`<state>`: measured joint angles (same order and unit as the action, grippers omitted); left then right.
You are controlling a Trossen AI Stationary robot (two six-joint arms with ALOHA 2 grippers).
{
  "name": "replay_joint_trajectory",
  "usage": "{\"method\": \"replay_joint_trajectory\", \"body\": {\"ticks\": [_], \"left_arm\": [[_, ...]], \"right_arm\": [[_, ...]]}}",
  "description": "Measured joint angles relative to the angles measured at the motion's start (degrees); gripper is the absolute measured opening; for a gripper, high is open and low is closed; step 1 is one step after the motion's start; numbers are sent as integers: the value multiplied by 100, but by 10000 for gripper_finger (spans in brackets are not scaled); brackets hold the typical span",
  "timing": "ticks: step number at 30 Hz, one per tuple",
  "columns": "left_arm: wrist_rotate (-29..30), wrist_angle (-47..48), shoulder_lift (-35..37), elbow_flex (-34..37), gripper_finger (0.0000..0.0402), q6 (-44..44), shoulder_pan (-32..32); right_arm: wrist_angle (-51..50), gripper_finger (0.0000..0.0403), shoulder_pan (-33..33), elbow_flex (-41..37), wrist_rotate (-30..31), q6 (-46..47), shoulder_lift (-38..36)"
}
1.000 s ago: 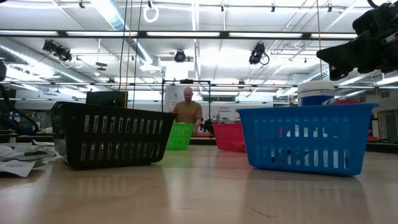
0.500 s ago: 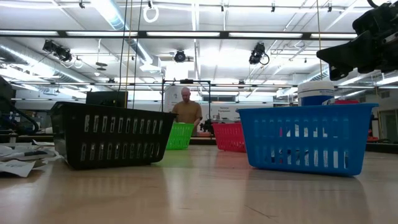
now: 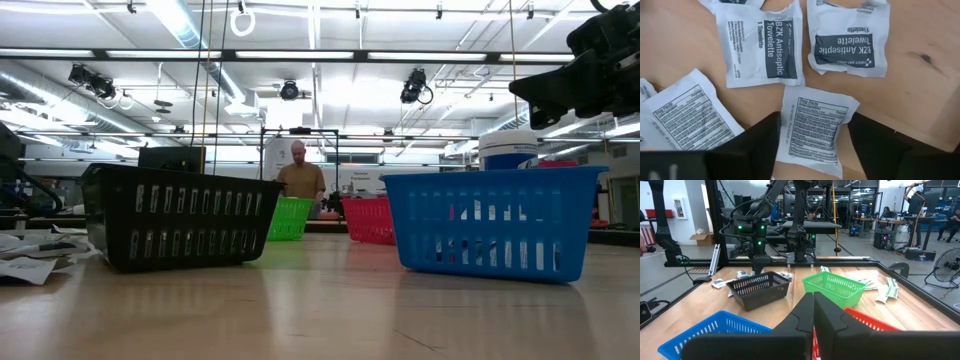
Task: Pick & Place First Aid Supplies
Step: Put the black towelette pack into the black bin
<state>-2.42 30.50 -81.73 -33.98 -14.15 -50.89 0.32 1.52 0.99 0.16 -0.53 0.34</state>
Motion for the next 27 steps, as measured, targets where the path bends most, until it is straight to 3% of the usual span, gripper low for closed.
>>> {"method": "replay_joint_trajectory", "body": {"ticks": [8,27], "left_arm": [[-32,-24,-9,2,189,39,0],[-33,63,-23,-149,145,151,-1]], "right_arm": [[-2,13,2,0,0,1,0],[0,13,0,0,0,-1,-2]]}}
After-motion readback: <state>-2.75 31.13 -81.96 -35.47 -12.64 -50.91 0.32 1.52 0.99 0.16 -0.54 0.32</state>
